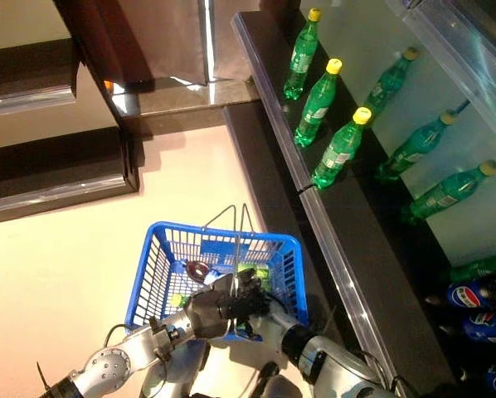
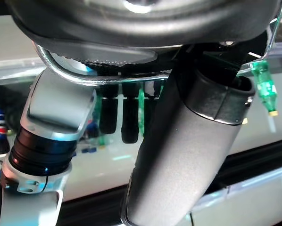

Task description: Pick up the drink and place into the basket.

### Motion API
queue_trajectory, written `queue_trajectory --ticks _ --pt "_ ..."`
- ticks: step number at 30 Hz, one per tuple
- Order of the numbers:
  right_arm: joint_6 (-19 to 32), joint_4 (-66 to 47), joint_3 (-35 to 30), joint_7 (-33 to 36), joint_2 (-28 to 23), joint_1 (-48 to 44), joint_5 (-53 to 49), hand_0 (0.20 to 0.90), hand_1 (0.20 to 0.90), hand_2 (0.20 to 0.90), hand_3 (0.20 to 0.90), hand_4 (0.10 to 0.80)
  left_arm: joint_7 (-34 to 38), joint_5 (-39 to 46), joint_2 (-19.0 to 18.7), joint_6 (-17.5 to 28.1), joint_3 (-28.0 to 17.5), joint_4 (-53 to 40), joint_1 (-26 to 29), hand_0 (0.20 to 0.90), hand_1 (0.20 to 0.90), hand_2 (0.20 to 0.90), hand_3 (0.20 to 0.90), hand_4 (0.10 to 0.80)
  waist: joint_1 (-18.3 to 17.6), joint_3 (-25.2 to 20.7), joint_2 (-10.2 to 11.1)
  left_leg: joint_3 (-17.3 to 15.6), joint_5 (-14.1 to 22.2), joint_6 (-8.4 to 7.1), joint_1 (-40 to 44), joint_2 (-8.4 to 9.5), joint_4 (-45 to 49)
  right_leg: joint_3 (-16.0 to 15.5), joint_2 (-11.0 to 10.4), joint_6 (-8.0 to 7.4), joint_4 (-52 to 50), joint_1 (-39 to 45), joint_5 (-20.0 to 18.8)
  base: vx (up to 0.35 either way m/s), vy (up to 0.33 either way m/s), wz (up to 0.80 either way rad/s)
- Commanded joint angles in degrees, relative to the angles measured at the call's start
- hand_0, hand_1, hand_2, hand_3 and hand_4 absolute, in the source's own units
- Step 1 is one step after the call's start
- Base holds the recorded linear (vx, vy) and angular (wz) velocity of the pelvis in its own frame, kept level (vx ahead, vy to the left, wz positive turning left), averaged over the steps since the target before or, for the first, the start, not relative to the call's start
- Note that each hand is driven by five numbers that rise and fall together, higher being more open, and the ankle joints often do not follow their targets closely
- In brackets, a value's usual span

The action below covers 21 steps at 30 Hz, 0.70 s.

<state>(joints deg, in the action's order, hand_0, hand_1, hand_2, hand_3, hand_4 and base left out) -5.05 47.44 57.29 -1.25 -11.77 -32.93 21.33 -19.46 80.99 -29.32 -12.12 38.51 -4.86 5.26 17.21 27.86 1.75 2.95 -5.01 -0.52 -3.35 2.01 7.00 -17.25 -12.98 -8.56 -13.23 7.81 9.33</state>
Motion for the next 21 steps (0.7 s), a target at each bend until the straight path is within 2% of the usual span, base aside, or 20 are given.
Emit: queue_trajectory --ticks 1,10,11,12,13,21 --pt "4.88 2.19 4.16 -0.86 8.80 -3.69 0.54 0.300 0.300 0.300 0.200 0.100 -14.92 3.46 18.04 2.53 5.14 -21.85 6.72 0.300 0.300 0.300 0.200 0.100 0.57 -9.34 0.64 2.18 7.17 -3.13 -1.92 -2.78 9.48 0.79 -2.77 -5.56 4.94 -6.05 -15.48 0.000 0.000 0.00" --pt "5.75 6.59 2.60 4.15 9.38 -3.06 -3.58 0.300 0.300 0.300 0.200 0.100 -14.61 6.52 18.47 2.48 5.43 -21.55 7.92 0.300 0.300 0.300 0.200 0.100 0.36 -9.64 0.50 2.24 7.02 -3.39 -2.49 -2.84 9.75 0.88 -2.98 -5.69 5.06 -6.25 -15.78 -0.002 0.000 0.04" --pt "5.66 7.00 2.24 5.03 9.29 -2.78 -3.79 0.491 0.491 0.491 0.422 0.322 -14.26 6.58 18.62 2.70 5.40 -21.72 8.09 0.300 0.300 0.300 0.200 0.100 0.25 -9.83 0.42 2.14 6.98 -3.37 -2.35 -2.90 9.61 0.96 -2.99 -5.70 5.14 -6.16 -15.78 0.000 0.000 0.00" --pt "6.22 7.46 1.90 5.59 9.21 -2.53 -4.55 0.801 0.801 0.801 0.785 0.685 -13.95 6.62 18.79 2.93 5.40 -21.69 8.17 0.300 0.300 0.300 0.200 0.100 0.15 -10.04 0.34 2.05 6.93 -3.33 -2.19 -2.95 9.40 1.03 -2.95 -5.71 5.28 -6.02 -15.78 0.000 0.000 0.00" --pt "6.36 7.51 1.70 6.22 9.26 -2.35 -4.63 0.900 0.900 0.900 0.900 0.800 -13.72 6.39 18.84 3.26 5.55 -21.74 8.18 0.300 0.300 0.300 0.200 0.100 0.02 -10.06 0.28 1.97 6.93 -3.31 -2.08 -2.98 9.30 1.12 -2.94 -5.73 5.29 -6.04 -15.77 0.000 0.000 0.00" --pt "5.48 4.58 0.47 10.86 7.22 -0.86 -0.68 0.900 0.900 0.900 0.900 0.800 -12.72 6.96 18.16 4.00 3.88 -21.69 6.98 0.300 0.300 0.300 0.200 0.100 -0.50 -11.36 0.43 1.16 6.66 -3.46 -0.86 -3.54 7.95 1.09 -2.80 -5.71 6.09 -5.26 -15.70 0.000 0.000 0.00"
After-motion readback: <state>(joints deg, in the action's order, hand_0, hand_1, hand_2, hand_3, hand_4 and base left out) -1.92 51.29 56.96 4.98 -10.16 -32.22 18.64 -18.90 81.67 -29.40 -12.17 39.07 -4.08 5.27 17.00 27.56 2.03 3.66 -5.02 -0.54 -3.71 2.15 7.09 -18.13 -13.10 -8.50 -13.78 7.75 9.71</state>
